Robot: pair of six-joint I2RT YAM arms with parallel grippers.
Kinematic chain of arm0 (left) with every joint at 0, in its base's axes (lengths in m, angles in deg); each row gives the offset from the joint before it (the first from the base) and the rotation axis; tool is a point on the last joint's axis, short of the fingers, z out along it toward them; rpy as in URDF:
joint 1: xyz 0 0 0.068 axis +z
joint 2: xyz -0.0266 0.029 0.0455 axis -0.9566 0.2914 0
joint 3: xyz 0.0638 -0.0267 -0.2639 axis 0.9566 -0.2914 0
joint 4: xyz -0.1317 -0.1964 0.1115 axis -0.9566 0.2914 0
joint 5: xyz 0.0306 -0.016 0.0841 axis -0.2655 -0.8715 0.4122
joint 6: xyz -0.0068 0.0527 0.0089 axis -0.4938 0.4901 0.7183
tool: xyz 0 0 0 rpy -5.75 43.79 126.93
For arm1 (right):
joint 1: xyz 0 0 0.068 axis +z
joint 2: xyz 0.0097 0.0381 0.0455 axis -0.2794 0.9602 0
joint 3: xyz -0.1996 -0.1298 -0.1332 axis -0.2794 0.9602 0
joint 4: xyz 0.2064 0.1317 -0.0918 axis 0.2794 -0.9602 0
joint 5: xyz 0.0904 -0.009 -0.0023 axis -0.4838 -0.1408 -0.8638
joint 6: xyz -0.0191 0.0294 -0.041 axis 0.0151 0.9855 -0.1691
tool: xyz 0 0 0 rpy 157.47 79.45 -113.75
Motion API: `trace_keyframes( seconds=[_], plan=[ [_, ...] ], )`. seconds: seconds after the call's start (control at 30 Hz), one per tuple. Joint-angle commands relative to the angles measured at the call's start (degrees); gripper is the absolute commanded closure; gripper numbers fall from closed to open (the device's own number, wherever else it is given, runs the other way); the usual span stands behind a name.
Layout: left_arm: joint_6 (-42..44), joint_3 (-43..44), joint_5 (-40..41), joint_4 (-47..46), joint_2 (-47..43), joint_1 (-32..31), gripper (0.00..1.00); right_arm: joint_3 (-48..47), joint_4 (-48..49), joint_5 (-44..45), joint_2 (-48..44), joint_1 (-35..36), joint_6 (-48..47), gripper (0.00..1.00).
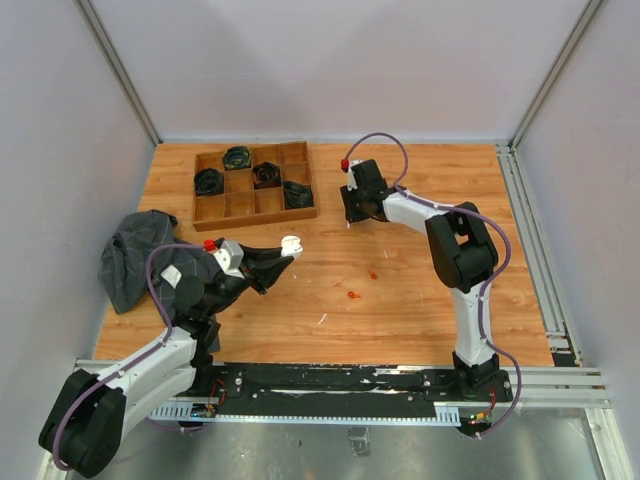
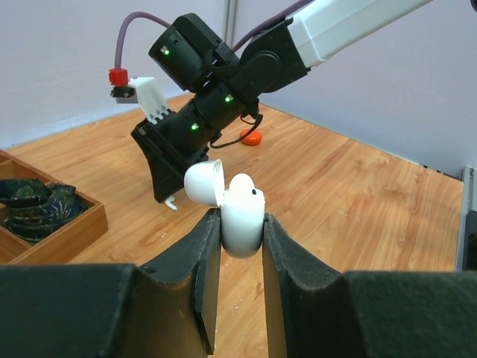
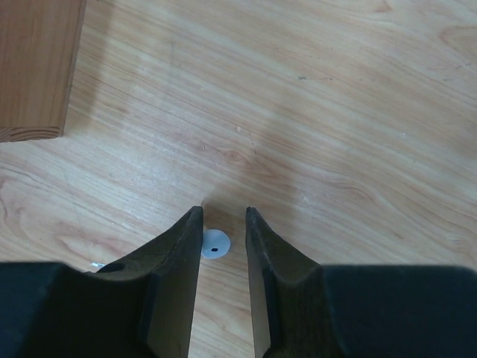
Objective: Insert the wireless bluetooth earbuds into the charging case
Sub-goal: Move the earbud to the center of the board.
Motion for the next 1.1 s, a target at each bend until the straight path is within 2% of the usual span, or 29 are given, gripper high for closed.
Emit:
trace_keyframes(
  seconds=[0.0,0.57,0.97,1.07],
  plan=[
    [-0.20,-0.48,0.47,-2.65,-0.91,0.36,1.00,1.96,-9.73,2.20,1.02,2.41,-0.98,0.70],
    [-2.03,-1.88,0.76,-3.93,-3.82,0.35,1.00,12.22,-13.71,3.00,-5.75,7.55,-0.05,0.79],
    [-2.57,-1.81,-0.25,-2.00,-6.51,0.36,1.00,18.49,-21.94,2.41,-14.24,10.94,0.52,0.74],
    [-2.55,-1.78,-0.38,-1.41,-7.09,0.31,1.00,18.09,-23.77,2.49,-15.73,11.30,0.03,0.67]
  ],
)
